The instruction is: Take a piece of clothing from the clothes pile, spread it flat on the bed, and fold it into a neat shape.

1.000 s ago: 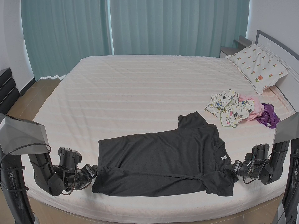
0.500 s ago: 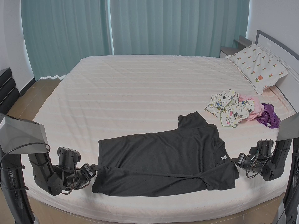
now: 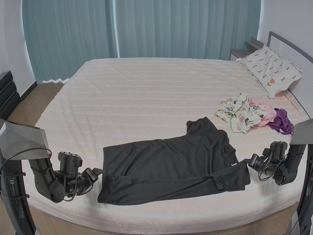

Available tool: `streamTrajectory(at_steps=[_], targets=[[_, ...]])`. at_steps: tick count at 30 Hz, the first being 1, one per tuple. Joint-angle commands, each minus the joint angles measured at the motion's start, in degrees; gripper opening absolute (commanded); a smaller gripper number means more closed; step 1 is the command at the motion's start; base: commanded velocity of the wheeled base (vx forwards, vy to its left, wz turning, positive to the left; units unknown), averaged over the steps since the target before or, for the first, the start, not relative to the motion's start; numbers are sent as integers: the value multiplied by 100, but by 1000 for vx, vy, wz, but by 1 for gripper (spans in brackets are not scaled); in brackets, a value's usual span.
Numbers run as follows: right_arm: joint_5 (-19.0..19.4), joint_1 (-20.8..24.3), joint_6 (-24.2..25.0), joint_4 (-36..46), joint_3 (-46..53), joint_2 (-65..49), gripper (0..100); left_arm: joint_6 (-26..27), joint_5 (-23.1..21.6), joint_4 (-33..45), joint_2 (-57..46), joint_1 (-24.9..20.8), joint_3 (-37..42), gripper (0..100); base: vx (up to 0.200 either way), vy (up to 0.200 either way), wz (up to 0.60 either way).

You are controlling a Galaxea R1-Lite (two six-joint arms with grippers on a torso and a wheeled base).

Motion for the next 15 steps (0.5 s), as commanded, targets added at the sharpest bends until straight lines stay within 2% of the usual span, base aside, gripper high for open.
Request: streamTrajectory(at_steps=[1,6,12,15], targets=[[33,18,10,-46,16,17,0,7,-18,-74,-67,38,-204,100,0,0,0],[50,141,36,-81,42,148,0,174,-106,-30,-6,-42,-635,100,0,0,0],[50,176,72,-309,60,394,0,1106,-281,-65,451,-165,-899,100,0,0,0],[50,176,72,-441,165,359,0,1299,-255,-101,627,-244,-1004,100,0,0,0]])
